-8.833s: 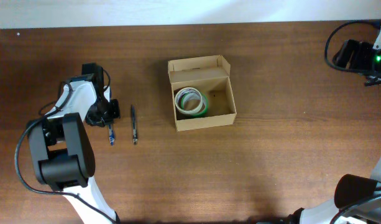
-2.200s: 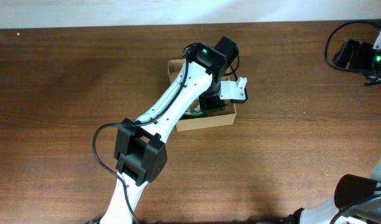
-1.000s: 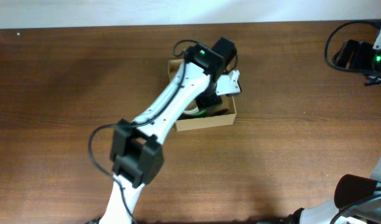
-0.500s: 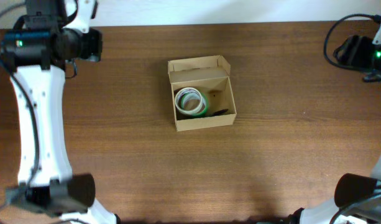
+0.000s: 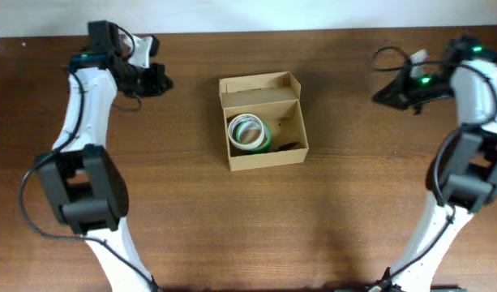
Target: Pack container
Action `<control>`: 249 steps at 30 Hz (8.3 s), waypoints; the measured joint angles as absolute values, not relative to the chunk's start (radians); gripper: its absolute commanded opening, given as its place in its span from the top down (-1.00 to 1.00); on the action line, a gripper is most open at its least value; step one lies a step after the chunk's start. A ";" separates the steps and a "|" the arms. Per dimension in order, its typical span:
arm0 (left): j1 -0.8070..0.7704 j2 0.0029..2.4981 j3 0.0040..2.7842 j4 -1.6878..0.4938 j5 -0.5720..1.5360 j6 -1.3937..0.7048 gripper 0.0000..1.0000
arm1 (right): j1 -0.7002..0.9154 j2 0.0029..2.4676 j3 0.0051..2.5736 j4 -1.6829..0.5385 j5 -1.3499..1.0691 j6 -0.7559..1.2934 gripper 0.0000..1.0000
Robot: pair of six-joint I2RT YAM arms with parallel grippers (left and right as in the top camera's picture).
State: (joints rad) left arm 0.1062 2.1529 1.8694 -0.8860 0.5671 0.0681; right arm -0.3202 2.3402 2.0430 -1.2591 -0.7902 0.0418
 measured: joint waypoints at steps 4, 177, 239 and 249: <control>0.091 2.250 1.858 -0.853 0.635 0.036 0.96 | -0.244 2.402 2.043 -1.222 -0.822 0.044 0.92; -0.130 1.700 2.741 -1.684 -0.271 -0.075 -0.99 | 0.074 1.520 2.623 -1.596 0.024 0.007 -0.98; -0.130 1.700 2.741 -1.687 -0.274 -0.074 -0.99 | -0.072 0.015 0.123 -0.381 0.030 -0.001 -0.98; -0.130 1.649 2.668 -1.635 -0.276 -0.074 -0.99 | -0.072 0.015 0.123 -0.381 0.030 -0.001 -0.98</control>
